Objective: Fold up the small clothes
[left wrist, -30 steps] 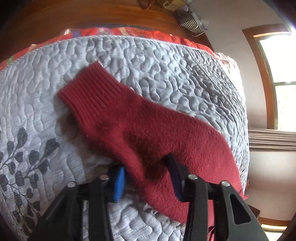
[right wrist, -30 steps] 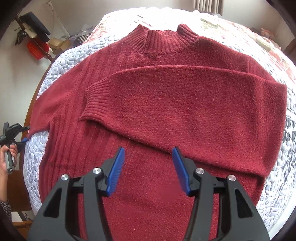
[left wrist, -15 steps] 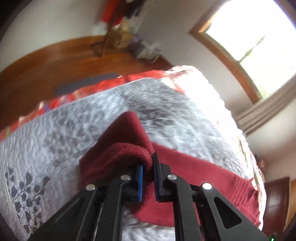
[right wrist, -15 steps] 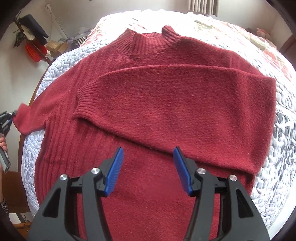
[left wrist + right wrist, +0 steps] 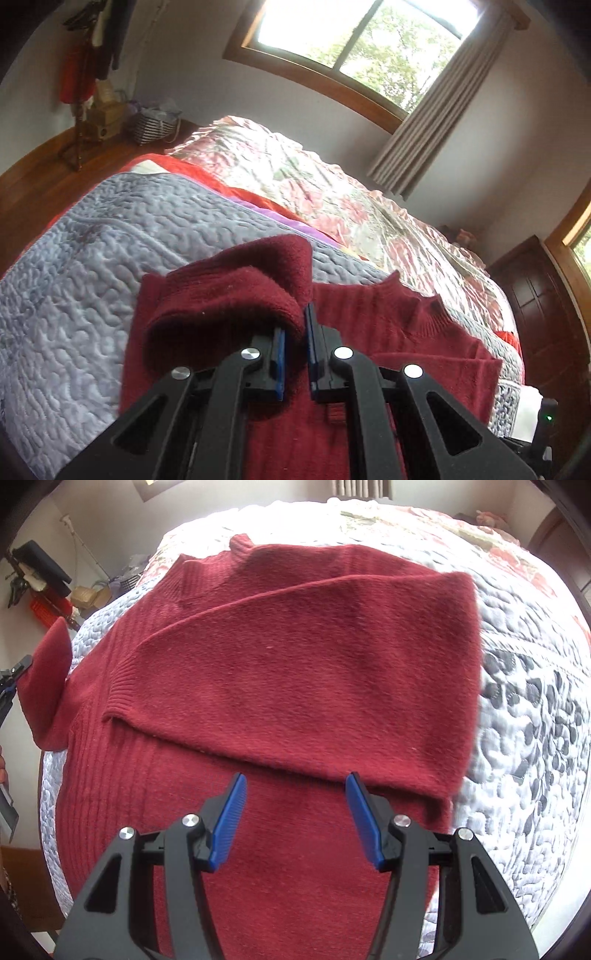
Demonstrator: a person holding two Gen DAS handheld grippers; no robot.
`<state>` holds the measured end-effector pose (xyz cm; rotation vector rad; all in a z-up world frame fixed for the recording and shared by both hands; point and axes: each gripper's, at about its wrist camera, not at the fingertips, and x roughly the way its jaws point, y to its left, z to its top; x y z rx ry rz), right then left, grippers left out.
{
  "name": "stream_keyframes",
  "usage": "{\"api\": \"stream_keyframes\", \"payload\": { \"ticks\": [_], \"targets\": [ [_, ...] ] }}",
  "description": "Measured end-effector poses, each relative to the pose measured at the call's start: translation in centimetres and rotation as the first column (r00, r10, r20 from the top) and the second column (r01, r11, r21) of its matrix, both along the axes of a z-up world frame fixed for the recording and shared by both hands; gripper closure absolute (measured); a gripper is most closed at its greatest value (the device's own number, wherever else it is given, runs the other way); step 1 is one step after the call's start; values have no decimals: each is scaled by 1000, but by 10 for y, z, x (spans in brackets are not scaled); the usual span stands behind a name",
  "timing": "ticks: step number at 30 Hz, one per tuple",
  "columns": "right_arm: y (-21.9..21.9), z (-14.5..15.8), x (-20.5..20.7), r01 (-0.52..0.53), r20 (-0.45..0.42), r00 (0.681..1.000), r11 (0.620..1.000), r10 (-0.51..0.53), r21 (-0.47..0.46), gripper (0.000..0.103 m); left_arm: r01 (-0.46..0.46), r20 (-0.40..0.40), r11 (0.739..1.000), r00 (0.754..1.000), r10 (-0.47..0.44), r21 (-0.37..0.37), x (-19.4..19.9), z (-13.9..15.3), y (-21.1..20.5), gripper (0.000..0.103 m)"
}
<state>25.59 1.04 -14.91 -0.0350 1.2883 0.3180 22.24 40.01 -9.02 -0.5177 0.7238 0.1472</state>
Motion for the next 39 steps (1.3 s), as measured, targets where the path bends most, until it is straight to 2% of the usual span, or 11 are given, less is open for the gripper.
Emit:
{"api": "stream_keyframes", "payload": {
  "ticks": [5, 11, 14, 15, 18, 22, 26, 29, 32, 36, 39],
  "targets": [
    [-14, -1, -1, 8, 2, 1000, 1000, -8, 3, 47, 112, -6, 993, 994, -112, 27, 22, -11, -67, 96],
    [-24, -3, -1, 6, -3, 1000, 1000, -6, 15, 47, 224, -107, 974, 970, -219, 31, 37, -50, -121, 95],
    [-28, -5, -3, 4, -12, 1000, 1000, -4, 19, 47, 302, -179, 953, 938, -296, 6, 41, -74, -137, 78],
    [-29, -6, -4, 1, -15, 1000, 1000, -1, 19, 47, 332, -200, 943, 925, -324, 2, 41, -80, -142, 67],
    [-25, -5, -4, -7, -16, 1000, 1000, 8, 17, 47, 381, -232, 924, 902, -364, 35, 33, -87, -154, 65],
    [-17, -2, -1, -33, -17, 999, 999, 33, 3, 47, 359, -267, 932, 894, -360, -54, 11, -76, -131, 46],
    [6, 8, 1, -91, 2, 996, 996, 91, 10, 47, 309, -297, 949, 902, -314, -66, -18, -55, -85, 45],
    [41, 21, 4, -168, 32, 985, 986, 167, 22, 47, 220, -327, 975, 924, -199, 30, -29, -43, -42, 45],
    [91, 34, 9, -262, 59, 964, 965, 260, 28, 45, 136, -365, 985, 927, -87, 111, -22, -45, -4, 45],
    [154, 40, 15, -361, 70, 931, 931, 357, 57, 45, 100, -422, 979, 906, -17, 176, -1, -59, 22, 46],
    [199, 37, 17, -418, 63, 908, 907, 415, 44, 45, 112, -462, 975, 887, -11, 193, 7, -75, 32, 46]
  ]
}}
